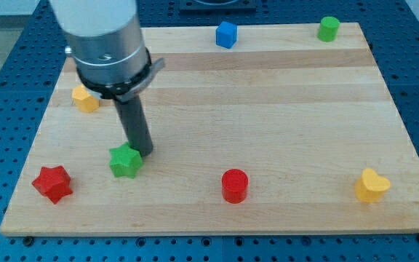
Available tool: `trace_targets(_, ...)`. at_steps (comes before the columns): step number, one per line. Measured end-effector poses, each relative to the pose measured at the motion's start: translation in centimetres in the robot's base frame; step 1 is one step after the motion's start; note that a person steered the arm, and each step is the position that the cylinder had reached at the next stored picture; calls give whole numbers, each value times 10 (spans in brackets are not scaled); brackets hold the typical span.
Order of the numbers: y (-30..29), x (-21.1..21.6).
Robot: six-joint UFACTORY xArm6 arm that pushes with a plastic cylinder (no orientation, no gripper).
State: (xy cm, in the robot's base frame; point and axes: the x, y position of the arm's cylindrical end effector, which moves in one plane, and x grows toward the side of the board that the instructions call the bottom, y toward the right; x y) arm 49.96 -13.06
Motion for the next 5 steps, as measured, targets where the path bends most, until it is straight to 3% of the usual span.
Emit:
trace_targets(3, 11, 13)
trace_targets(5, 34, 75)
